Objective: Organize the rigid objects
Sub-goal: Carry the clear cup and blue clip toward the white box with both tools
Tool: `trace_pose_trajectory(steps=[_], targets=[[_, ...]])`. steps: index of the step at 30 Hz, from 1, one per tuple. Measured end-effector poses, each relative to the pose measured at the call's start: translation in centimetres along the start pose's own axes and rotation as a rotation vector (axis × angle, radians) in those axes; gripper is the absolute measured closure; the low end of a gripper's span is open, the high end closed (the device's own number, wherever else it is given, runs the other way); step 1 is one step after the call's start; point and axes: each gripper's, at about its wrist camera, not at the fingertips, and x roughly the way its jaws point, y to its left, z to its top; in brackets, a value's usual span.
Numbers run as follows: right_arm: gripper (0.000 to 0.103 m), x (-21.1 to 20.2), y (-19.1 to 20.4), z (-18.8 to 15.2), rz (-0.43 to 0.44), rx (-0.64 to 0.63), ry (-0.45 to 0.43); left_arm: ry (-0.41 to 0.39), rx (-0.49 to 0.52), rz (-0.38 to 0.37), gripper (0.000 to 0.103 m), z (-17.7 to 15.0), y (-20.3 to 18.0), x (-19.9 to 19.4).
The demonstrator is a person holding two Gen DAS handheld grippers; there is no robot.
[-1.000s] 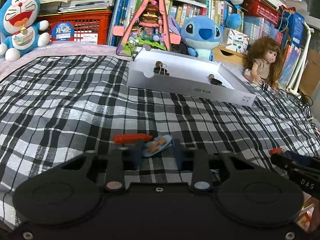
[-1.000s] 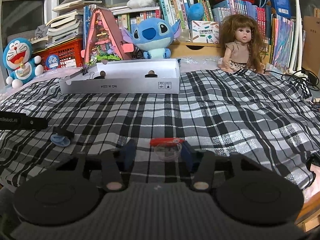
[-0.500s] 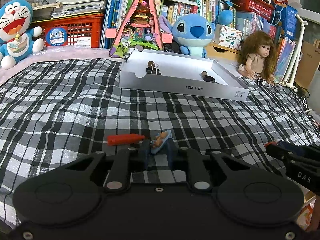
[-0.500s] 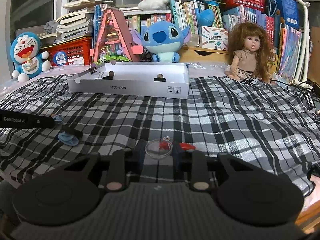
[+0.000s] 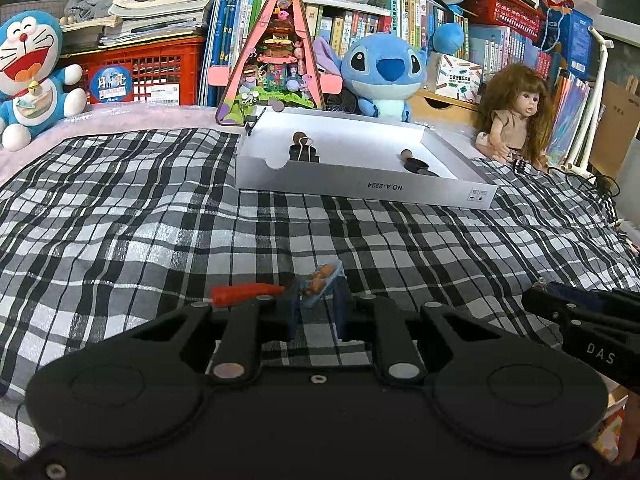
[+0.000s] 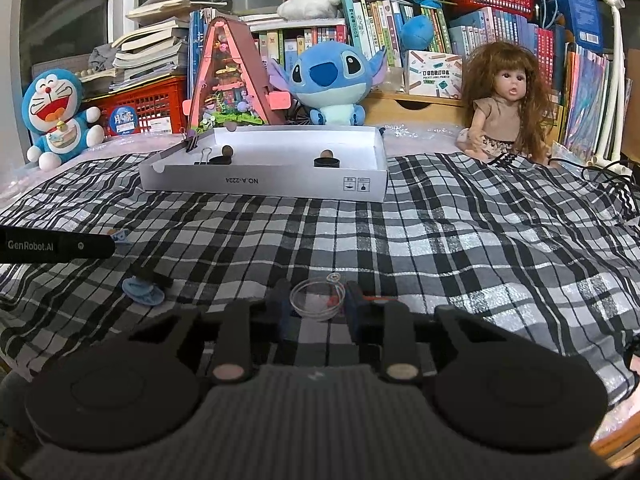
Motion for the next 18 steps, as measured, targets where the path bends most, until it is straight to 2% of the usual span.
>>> trace_pose_trajectory(steps=[18], targets=[[0.069,1.1,0.6,0.9,0.017,-0.012,0.023,-0.011,0.013,0.006,0.087,0.9,-0.7,0.2]])
